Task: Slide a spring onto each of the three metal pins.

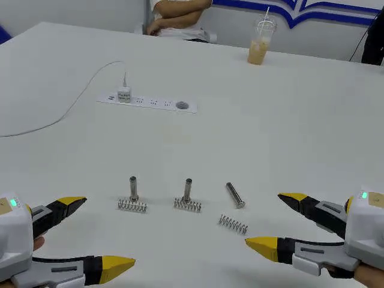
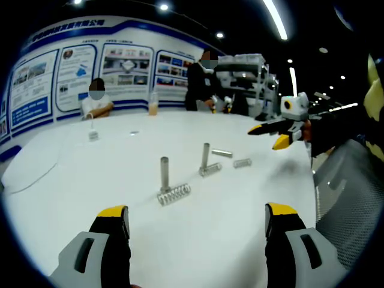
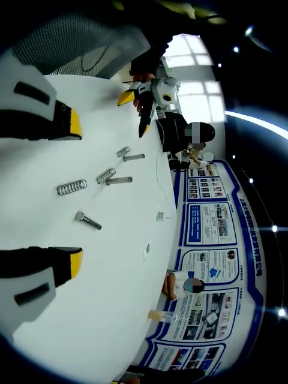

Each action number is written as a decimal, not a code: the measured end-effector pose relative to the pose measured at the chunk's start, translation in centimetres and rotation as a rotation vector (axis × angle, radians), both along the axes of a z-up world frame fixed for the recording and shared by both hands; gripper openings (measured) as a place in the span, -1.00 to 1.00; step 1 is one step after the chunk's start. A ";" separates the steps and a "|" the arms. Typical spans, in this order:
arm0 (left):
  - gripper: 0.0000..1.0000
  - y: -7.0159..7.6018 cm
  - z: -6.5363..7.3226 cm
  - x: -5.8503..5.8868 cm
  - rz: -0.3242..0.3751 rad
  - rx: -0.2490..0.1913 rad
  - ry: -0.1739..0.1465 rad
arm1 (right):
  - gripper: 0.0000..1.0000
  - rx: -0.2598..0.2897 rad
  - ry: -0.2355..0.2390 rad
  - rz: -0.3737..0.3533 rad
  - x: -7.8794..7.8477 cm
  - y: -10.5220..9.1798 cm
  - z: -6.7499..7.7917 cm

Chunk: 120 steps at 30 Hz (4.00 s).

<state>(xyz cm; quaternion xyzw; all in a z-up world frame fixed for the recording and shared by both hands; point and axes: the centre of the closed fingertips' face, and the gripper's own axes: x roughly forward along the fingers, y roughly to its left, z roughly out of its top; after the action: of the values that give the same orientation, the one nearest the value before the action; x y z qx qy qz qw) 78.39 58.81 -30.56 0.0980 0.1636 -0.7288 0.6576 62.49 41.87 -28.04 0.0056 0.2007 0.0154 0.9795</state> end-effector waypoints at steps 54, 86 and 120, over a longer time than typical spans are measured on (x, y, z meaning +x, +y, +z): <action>0.90 0.5 -0.3 0.0 0.026 0.005 0.009 | -0.04 -0.045 0.192 -0.099 6.4 -5.2 -1.3; 0.84 0.7 -1.0 -0.2 0.030 0.018 0.023 | -0.48 -0.043 0.366 -0.187 8.5 -6.7 -4.8; 0.83 0.7 -1.4 -0.3 0.036 0.021 0.033 | -0.77 -0.013 0.440 -0.243 9.3 -6.5 -6.5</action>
<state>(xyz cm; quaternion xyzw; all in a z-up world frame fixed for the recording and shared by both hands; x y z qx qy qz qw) 78.11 59.51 -31.97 0.0898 0.1839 -0.7167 0.6666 71.75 35.34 -34.53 0.0266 0.4069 -0.1054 0.9070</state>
